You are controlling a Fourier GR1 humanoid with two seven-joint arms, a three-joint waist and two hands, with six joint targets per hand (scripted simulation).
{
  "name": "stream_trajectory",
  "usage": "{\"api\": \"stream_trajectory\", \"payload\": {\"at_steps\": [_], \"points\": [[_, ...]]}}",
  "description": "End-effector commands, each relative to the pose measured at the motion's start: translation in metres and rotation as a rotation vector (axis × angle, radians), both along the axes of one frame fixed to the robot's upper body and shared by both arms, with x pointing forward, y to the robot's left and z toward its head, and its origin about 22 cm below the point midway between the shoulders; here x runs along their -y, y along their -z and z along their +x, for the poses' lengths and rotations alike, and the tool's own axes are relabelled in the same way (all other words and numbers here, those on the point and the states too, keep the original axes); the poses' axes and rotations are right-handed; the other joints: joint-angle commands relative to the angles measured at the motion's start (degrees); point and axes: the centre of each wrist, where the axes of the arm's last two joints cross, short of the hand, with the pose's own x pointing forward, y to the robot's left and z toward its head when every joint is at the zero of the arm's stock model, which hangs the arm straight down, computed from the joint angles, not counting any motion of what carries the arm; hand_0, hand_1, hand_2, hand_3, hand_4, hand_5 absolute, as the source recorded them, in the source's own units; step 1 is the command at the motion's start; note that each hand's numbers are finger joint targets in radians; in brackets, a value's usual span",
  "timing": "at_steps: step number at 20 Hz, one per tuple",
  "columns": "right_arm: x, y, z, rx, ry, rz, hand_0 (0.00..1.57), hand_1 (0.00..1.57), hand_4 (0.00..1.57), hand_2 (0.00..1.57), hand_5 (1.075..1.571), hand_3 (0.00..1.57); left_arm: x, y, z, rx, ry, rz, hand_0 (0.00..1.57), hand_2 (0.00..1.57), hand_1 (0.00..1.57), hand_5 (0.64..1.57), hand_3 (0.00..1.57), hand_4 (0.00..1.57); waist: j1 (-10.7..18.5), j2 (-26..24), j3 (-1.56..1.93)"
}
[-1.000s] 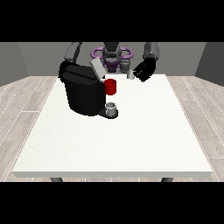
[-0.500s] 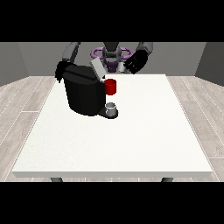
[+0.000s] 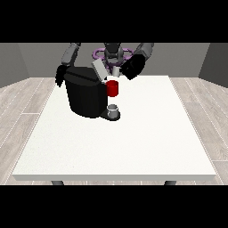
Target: Insert the coffee pod into the coffee machine and close the lid
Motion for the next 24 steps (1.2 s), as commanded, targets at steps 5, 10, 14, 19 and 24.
{"api": "stream_trajectory", "payload": {"at_steps": [5,10,14,19,24], "points": [[-0.038,-0.014,0.021,0.067,-0.073,0.005,0.0,0.0,0.28,0.0,1.571,0.0,-0.007,-0.042,0.011,0.079,-0.04,-0.029,1.4,1.45,1.4,1.571,1.38,0.62,-1.3,5.0,-0.01],[-0.016,-0.02,0.029,0.107,-0.088,0.002,0.0,0.0,0.23,0.0,1.571,0.0,-0.019,-0.075,0.014,0.142,-0.098,-0.073,1.44,1.47,1.44,1.571,1.38,0.6,-2.8,9.0,0.0],[-0.003,-0.045,0.044,0.102,-0.101,-0.009,0.0,0.0,0.24,0.0,1.571,0.0,-0.018,-0.075,0.017,0.108,-0.111,-0.115,1.44,1.48,1.44,1.571,1.39,0.6,-4.1,8.9,-0.01],[-0.018,-0.038,0.042,0.101,-0.105,-0.005,0.0,0.0,0.21,0.0,1.571,0.0,-0.047,-0.08,0.014,0.133,-0.12,-0.015,1.42,1.46,1.42,1.571,1.33,0.63,-4.4,10.2,-0.02],[-0.015,-0.038,0.053,0.143,-0.074,0.0,0.0,0.0,0.25,0.0,1.571,0.0,-0.022,-0.101,0.016,0.151,-0.091,0.0,1.48,1.5,1.48,1.571,1.4,0.7,-3.4,11.9,0.02]]}}
